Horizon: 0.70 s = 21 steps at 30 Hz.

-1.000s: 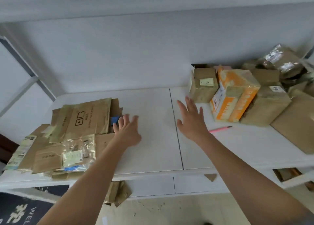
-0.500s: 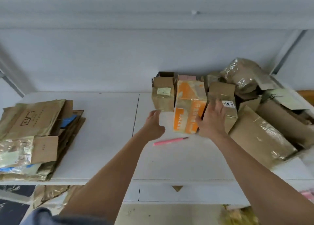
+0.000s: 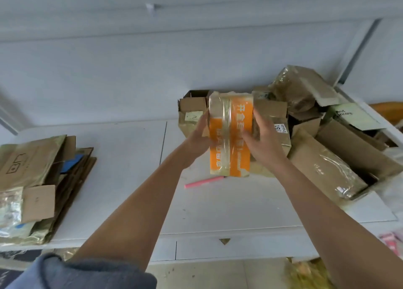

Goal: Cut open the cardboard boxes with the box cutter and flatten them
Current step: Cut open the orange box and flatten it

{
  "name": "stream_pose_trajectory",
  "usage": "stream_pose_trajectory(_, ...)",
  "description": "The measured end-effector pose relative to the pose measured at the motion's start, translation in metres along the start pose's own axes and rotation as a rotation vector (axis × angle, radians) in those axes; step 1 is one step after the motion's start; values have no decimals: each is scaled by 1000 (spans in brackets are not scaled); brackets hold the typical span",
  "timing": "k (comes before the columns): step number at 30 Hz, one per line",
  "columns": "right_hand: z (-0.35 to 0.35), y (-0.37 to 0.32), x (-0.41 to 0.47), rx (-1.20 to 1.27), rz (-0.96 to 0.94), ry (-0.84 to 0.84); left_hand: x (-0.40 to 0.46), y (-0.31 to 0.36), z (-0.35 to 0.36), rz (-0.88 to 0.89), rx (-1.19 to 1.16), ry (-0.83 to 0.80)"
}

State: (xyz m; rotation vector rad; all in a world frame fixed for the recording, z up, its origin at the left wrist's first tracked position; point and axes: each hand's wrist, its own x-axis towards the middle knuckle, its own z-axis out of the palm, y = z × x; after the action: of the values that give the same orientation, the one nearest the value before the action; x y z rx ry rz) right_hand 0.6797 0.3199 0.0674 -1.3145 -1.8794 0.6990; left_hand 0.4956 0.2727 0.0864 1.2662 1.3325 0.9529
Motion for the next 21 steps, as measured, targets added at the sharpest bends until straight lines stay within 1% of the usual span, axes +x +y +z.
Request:
stream_pose_trajectory(1,-3,-6,1,44,-7,6,-3,5,-3,23,-69,-10)
stream_pose_trajectory(3,-6,-21,3,135,-23,-3,-11,15,-10,38,-176,21)
stream_pose_trajectory(5,-8,-38,5,188,-52,-17,-20,26,-19,65,-184,59)
stream_pose_trajectory(8,-11,-67,12,173,-180,34,-36,39,-41,126,-189,87)
stream_pose_trajectory(10,-10,-89,15,231,-269,48,-46,46,-58,160,-218,126)
stream_pose_trajectory(12,-4,-106,19,293,-335,23,-58,51,-76,199,-227,180)
stream_pose_trajectory(14,8,-121,20,347,-359,-67,-71,51,-95,225,-213,241)
stream_pose_trajectory(16,24,-133,19,361,-363,-215,-86,46,-114,214,-197,312)
stream_pose_trajectory(19,54,-144,13,329,-384,-414,-108,27,-138,130,-191,412)
stream_pose_trajectory(21,74,-146,7,354,-341,-553,-122,12,-150,26,-185,473)
